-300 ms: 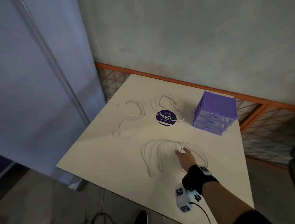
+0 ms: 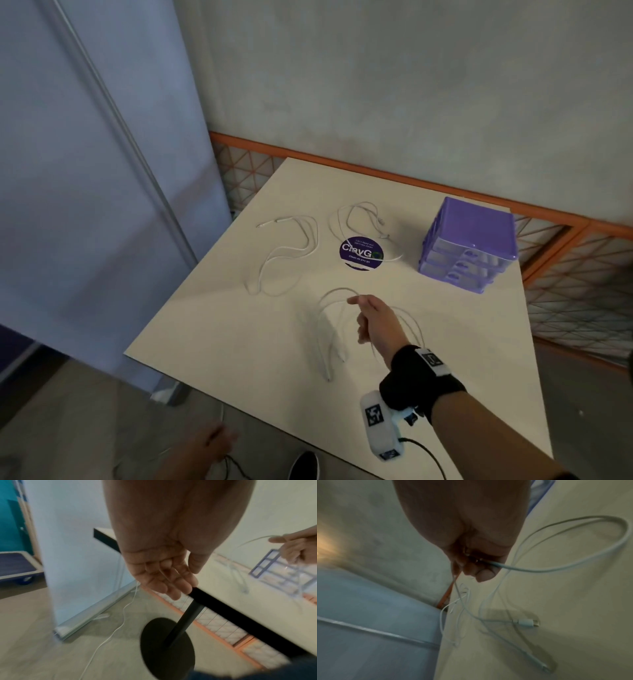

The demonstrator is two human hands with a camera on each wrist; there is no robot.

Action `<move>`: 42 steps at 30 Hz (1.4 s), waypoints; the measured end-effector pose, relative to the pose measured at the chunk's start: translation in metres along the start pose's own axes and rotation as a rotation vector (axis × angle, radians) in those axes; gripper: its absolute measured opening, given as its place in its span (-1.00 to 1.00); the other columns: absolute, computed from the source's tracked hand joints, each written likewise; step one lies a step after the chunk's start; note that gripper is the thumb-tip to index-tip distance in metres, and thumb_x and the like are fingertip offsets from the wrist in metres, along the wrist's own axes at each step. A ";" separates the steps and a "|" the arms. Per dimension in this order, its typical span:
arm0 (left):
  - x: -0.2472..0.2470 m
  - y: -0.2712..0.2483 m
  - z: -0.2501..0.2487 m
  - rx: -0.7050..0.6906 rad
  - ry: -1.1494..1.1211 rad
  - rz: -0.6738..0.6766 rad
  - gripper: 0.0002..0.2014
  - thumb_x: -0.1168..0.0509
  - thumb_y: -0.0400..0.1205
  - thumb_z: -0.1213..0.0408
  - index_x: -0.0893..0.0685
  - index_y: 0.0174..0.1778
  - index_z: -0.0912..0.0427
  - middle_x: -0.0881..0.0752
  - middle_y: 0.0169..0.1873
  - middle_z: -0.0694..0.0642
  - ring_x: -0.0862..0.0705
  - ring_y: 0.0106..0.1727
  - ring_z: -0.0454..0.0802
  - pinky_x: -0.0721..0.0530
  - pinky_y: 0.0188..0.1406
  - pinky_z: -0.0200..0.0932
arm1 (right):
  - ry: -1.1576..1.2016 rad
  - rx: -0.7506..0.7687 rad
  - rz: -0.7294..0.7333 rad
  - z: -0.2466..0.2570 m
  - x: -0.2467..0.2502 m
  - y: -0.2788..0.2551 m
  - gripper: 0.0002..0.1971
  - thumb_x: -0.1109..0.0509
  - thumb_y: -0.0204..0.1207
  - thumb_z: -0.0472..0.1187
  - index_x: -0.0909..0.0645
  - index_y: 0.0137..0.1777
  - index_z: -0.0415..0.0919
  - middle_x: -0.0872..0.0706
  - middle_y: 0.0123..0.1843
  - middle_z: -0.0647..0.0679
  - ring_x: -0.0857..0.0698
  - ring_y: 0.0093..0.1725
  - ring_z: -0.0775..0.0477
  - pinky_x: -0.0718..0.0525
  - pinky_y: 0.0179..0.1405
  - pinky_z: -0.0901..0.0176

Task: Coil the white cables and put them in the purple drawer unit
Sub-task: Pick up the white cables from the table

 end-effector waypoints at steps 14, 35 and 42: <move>0.021 -0.005 -0.215 -0.359 -0.504 0.033 -0.53 0.02 0.70 -0.14 -0.69 0.19 0.02 -0.84 -0.03 0.08 -0.76 -0.07 -0.04 -0.70 0.05 -0.08 | 0.000 0.104 0.403 0.041 -0.021 -0.061 -0.72 -0.20 0.64 -0.26 -0.76 -0.06 -0.24 -0.45 -0.46 -0.03 -0.39 -0.50 0.07 -0.34 -0.50 0.30; 0.110 0.058 -0.220 -0.342 -0.980 -0.235 -0.76 -0.02 0.77 0.19 -0.54 0.20 0.14 -0.35 -0.48 0.01 -0.29 -0.53 -0.13 -0.45 -0.38 -0.19 | -0.239 -0.189 0.405 0.034 -0.087 0.045 -0.70 -0.08 0.65 -0.26 -0.61 0.18 -0.28 -0.61 -0.26 -0.09 -0.53 -0.39 -0.04 -0.54 -0.43 0.20; 0.115 0.079 -0.222 -0.332 -0.962 -0.172 -0.74 -0.02 0.77 0.15 -0.59 0.11 0.14 -0.38 -0.55 -0.02 -0.33 -0.60 -0.17 -0.64 -0.24 -0.12 | -0.382 -0.167 0.408 0.044 -0.145 0.113 -0.93 -0.20 0.64 -0.19 -0.50 0.03 -0.09 -0.58 0.18 -0.22 -0.51 0.13 -0.08 -0.52 0.28 -0.01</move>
Point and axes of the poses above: each hand's wrist, its own y-axis towards the middle knuckle, its own x-axis out of the back of the hand, z = x × y, the point moved 1 cm from there along y, towards the middle knuckle
